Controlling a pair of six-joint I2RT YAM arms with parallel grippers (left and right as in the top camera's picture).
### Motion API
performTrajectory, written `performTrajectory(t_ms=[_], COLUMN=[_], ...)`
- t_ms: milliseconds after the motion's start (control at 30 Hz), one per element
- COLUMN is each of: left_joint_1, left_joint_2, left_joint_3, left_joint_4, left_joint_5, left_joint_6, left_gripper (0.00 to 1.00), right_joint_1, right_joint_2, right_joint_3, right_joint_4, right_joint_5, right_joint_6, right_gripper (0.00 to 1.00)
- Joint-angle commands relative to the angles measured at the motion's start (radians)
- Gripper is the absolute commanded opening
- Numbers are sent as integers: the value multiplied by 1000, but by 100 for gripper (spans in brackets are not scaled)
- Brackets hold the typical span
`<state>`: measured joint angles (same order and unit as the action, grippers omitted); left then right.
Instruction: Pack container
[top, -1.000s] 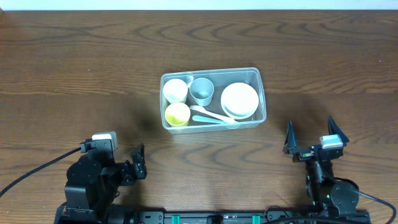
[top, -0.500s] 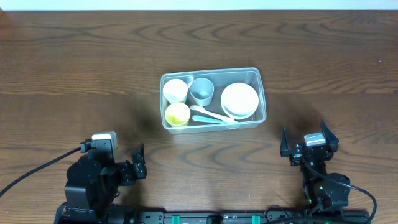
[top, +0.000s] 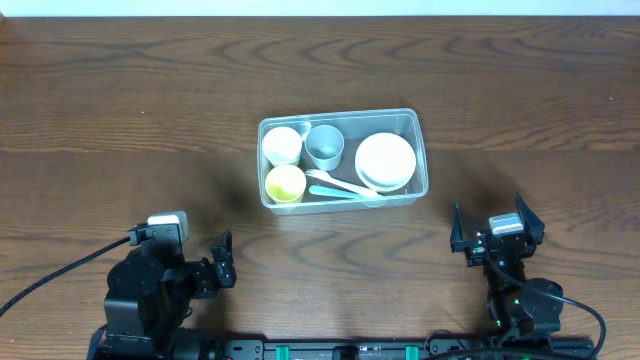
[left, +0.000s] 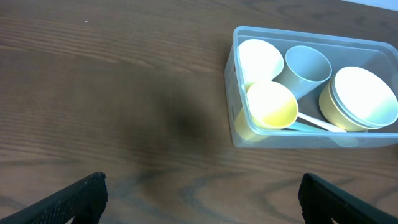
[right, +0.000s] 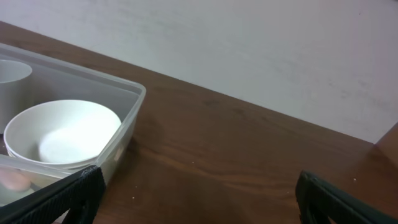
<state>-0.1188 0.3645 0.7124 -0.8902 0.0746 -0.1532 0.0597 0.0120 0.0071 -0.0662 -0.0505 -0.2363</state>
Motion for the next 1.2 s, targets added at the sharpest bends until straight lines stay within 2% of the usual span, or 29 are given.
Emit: performTrajectory(t_ms=[0, 433, 700, 833, 1167], left_joint_1=[4, 20, 70, 71, 90], left_joint_2=[0, -25, -204, -282, -329], left_joint_3=[0, -2, -127, -276, -625], left_joint_4=[2, -35, -26, 135, 798], left_joint_5=[-11, -42, -44, -45, -45], left_joint_6=[-1, 30, 45, 49, 53], left_gripper=[98, 98, 98, 98, 98], right_joint_1=[-14, -14, -14, -14, -14], right_joint_2=[-7, -7, -7, -7, -7], right_joint_3=[-2, -2, -2, -2, -2], right_joint_4=[-4, -4, -4, -4, -4], right_joint_5=[-6, -6, -6, -6, -6], right_joint_6=[-11, -11, -11, -11, -11], right_gripper=[99, 99, 99, 99, 99])
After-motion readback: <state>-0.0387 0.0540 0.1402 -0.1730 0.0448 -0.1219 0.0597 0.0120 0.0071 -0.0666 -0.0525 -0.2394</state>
